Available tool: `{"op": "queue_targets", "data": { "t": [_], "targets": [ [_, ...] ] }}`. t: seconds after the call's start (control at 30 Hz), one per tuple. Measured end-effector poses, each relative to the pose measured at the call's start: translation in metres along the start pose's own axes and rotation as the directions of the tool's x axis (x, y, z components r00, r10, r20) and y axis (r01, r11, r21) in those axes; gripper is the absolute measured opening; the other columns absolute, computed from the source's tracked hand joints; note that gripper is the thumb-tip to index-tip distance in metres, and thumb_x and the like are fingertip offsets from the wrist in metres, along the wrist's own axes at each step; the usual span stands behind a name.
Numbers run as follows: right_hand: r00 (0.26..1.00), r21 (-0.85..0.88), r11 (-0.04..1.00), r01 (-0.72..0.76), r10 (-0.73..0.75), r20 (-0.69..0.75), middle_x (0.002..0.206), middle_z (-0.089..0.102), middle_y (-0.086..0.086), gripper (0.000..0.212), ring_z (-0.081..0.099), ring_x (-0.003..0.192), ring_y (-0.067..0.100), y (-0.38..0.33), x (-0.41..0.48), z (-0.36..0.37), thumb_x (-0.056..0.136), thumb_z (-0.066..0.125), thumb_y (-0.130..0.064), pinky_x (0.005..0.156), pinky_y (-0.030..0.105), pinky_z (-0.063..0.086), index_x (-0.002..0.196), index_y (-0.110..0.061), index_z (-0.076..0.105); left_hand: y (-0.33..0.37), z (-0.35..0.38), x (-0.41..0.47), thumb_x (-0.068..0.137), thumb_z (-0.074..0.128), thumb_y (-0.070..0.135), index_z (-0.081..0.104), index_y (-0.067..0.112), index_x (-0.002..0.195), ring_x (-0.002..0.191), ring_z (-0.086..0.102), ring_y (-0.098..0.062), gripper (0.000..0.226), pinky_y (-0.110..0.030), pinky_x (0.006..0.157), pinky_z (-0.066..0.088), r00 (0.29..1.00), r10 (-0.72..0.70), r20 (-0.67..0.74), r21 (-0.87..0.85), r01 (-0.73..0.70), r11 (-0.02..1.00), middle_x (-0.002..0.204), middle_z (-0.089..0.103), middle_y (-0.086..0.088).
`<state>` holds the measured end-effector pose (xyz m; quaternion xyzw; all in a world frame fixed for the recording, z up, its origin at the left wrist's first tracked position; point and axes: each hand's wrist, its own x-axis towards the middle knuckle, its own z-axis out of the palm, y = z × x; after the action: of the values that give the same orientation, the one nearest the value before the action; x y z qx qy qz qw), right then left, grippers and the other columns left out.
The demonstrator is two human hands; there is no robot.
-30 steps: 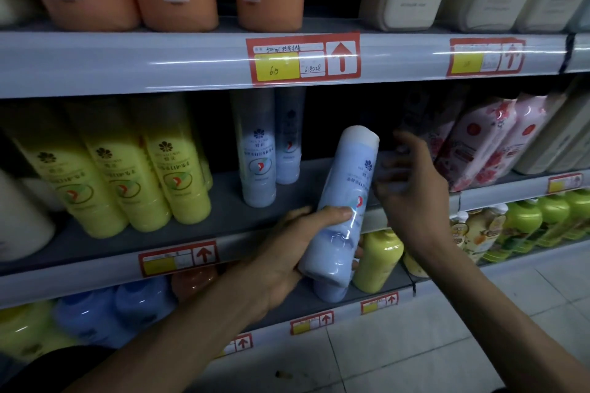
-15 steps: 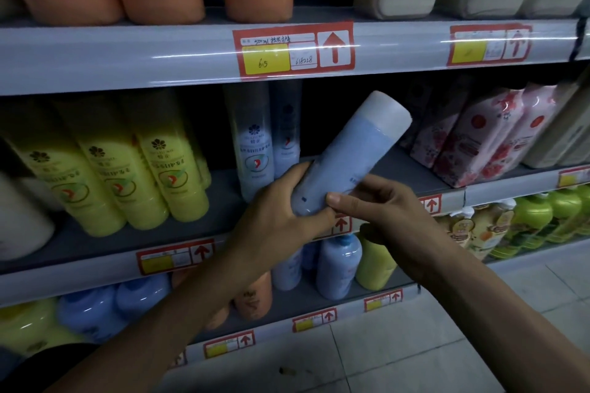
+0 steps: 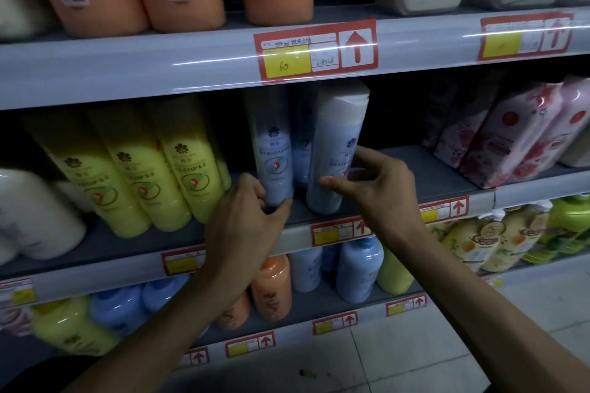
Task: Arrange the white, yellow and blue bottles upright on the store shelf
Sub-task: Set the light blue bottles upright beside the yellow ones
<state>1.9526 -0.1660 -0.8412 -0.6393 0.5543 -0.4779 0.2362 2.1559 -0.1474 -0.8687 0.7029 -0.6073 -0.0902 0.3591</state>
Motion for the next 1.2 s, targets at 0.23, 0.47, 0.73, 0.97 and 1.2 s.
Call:
{"op": "queue_targets", "data": {
  "t": [0.23, 0.47, 0.73, 0.97, 1.2],
  "targets": [
    [0.998, -0.107, 0.994, -0.023, 0.017, -0.055, 0.096, 0.078, -0.019, 0.044, 0.071, 0.089, -0.002, -0.004, 0.008, 0.016, 0.074, 0.085, -0.049, 0.082, 0.039, 0.061, 0.115, -0.036, 0.075, 0.006, 0.007, 0.013, 0.079, 0.078, 0.064, 0.053, 0.019, 0.111, 0.098, 0.068, -0.03, 0.06, -0.038, 0.07, 0.049, 0.997, -0.075, 0.027, 0.041, 0.074, 0.996, 0.106, 0.069, -0.003],
    [0.995, -0.18, 0.978, -0.102, 0.103, -0.003, 0.109, 0.076, -0.008, 0.064, 0.069, 0.098, 0.006, 0.009, 0.006, 0.025, 0.067, 0.095, -0.035, 0.083, 0.028, 0.056, 0.124, -0.022, 0.068, 0.011, 0.016, 0.018, 0.079, 0.077, 0.065, 0.056, 0.012, 0.113, 0.106, 0.068, -0.038, 0.066, -0.041, 0.077, 0.051, 0.992, -0.122, -0.019, 0.085, 0.123, 0.989, 0.117, 0.07, -0.012],
    [0.982, -0.235, 0.954, -0.188, 0.185, -0.035, 0.108, 0.076, -0.004, 0.054, 0.071, 0.099, 0.016, 0.016, 0.002, 0.039, 0.069, 0.093, -0.037, 0.077, 0.026, 0.049, 0.113, -0.02, 0.067, 0.007, 0.017, 0.015, 0.08, 0.075, 0.066, 0.06, 0.015, 0.113, 0.108, 0.068, -0.035, 0.062, -0.041, 0.078, 0.052, 0.995, -0.094, -0.04, 0.13, 0.098, 0.987, 0.118, 0.07, -0.008],
    [0.982, -0.265, 0.946, -0.186, 0.18, -0.047, 0.109, 0.076, -0.005, 0.057, 0.072, 0.101, 0.02, 0.015, 0.002, 0.044, 0.068, 0.092, -0.045, 0.084, 0.038, 0.058, 0.116, -0.023, 0.069, 0.003, 0.019, 0.014, 0.079, 0.077, 0.064, 0.061, 0.015, 0.11, 0.105, 0.068, -0.035, 0.06, -0.043, 0.077, 0.055, 0.996, -0.077, -0.046, 0.101, 0.082, 0.992, 0.115, 0.069, -0.008],
    [0.982, -0.304, 0.933, -0.19, 0.18, -0.061, 0.109, 0.075, -0.005, 0.06, 0.071, 0.103, 0.021, 0.011, -0.001, 0.045, 0.069, 0.089, -0.054, 0.08, 0.036, 0.056, 0.116, -0.023, 0.068, 0.003, 0.02, 0.013, 0.079, 0.076, 0.064, 0.062, 0.015, 0.108, 0.103, 0.069, -0.035, 0.058, -0.044, 0.078, 0.056, 0.996, -0.07, -0.048, 0.095, 0.074, 0.993, 0.113, 0.07, -0.007]
  ]
}}
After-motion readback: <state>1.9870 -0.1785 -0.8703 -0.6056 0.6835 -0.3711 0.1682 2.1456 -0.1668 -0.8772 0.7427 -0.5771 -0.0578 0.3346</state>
